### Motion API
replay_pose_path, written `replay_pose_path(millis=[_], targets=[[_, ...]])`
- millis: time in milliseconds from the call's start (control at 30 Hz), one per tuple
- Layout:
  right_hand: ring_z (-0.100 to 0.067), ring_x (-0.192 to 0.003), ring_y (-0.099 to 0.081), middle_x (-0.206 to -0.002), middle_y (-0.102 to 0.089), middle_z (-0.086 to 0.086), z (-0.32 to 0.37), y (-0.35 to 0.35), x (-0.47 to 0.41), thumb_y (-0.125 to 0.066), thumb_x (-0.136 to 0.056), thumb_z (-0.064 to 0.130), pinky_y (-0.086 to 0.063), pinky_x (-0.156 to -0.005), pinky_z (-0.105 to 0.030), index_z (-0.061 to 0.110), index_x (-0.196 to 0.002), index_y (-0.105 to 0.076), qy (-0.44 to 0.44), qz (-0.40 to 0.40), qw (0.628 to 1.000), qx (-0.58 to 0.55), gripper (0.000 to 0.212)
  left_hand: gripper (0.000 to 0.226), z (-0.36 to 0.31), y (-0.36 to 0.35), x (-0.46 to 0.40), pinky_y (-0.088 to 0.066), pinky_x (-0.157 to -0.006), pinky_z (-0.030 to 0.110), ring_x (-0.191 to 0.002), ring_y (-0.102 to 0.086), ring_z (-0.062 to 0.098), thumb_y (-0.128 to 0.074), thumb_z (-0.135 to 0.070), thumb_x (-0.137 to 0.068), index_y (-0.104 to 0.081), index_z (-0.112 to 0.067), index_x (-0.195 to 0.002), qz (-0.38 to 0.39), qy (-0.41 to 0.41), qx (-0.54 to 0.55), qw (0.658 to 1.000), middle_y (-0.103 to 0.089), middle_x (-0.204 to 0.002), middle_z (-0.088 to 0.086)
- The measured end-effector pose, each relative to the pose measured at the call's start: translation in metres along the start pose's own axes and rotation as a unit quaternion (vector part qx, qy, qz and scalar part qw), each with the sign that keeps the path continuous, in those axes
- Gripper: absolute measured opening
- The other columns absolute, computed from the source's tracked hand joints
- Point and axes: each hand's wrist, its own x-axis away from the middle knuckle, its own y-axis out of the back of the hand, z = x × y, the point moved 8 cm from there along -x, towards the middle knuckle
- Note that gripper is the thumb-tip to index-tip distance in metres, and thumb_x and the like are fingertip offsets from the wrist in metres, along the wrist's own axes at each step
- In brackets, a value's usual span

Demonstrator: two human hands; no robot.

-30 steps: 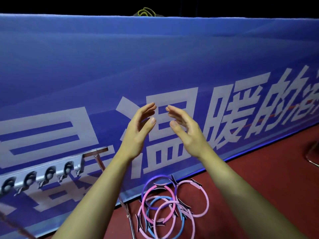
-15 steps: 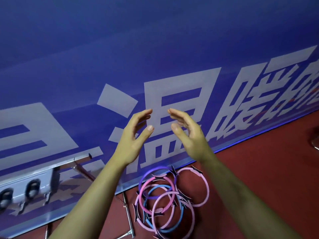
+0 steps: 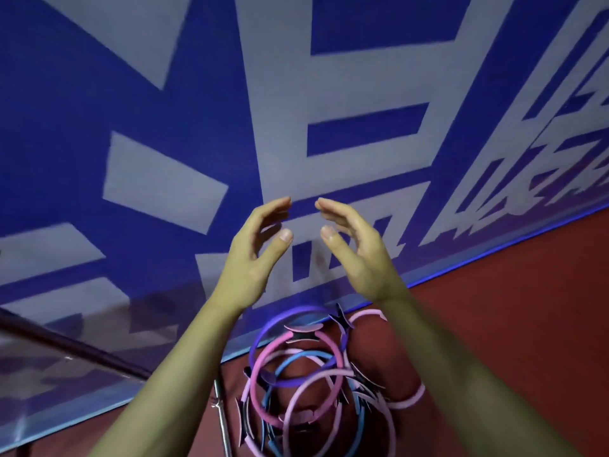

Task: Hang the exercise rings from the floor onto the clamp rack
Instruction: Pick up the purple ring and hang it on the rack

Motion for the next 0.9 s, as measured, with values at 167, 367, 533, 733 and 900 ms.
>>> replay_pose_path(millis=[167, 367, 533, 733, 900], targets=[[-0.003, -0.139, -0.047, -0.146, -0.055, 0.014, -0.12, -0.037, 0.021, -0.057, -0.101, 0.036, -0.039, -0.117, -0.032, 0.028, -0.145, -0.051, -0.003, 0.016, 1.0, 0.013, 0.045, 0.052, 0.112, -0.026, 0.032, -0.044, -0.115, 0.033, -0.138, -0.054, 0.015, -0.056, -0.039, -0.097, -0.053, -0.017, -0.145, -0.005, -0.001, -0.003, 1.0, -0.058, -0.147, -0.005], [0.0, -0.134, -0.05, -0.141, -0.059, 0.015, -0.25, -0.082, 0.04, -0.061, -0.102, 0.031, -0.04, -0.111, -0.017, 0.029, -0.142, -0.055, -0.015, 0.038, 0.999, 0.028, 0.041, 0.053, 0.225, -0.032, 0.075, -0.045, -0.115, 0.034, -0.135, -0.056, 0.011, -0.056, -0.042, -0.096, -0.055, -0.017, -0.142, -0.015, 0.012, -0.035, 0.999, -0.06, -0.144, -0.006], [-0.001, -0.128, -0.055, -0.137, -0.062, 0.012, -0.335, -0.12, 0.045, -0.064, -0.1, 0.032, -0.042, -0.11, -0.021, 0.023, -0.14, -0.058, -0.037, 0.058, 0.996, 0.056, 0.042, 0.053, 0.285, -0.033, 0.105, -0.044, -0.116, 0.041, -0.136, -0.056, 0.014, -0.057, -0.045, -0.095, -0.055, -0.02, -0.142, -0.015, 0.041, -0.045, 0.998, -0.06, -0.144, -0.007], [-0.012, -0.129, -0.056, -0.137, -0.061, 0.005, -0.408, -0.164, 0.042, -0.07, -0.094, 0.037, -0.044, -0.111, -0.036, 0.021, -0.139, -0.058, -0.107, 0.136, 0.97, 0.173, 0.049, 0.054, 0.309, -0.031, 0.125, -0.044, -0.115, 0.041, -0.135, -0.056, 0.014, -0.057, -0.047, -0.095, -0.055, -0.022, -0.142, -0.014, 0.071, -0.053, 0.996, -0.06, -0.144, -0.009], [-0.025, -0.127, -0.049, -0.134, -0.054, 0.001, -0.436, -0.188, 0.048, -0.069, -0.089, 0.051, -0.04, -0.108, -0.041, 0.026, -0.144, -0.053, -0.086, 0.223, 0.907, 0.347, 0.062, 0.054, 0.307, -0.033, 0.125, -0.045, -0.114, 0.038, -0.136, -0.055, 0.014, -0.057, -0.046, -0.096, -0.054, -0.022, -0.143, -0.011, 0.064, -0.056, 0.996, -0.059, -0.145, -0.011]])
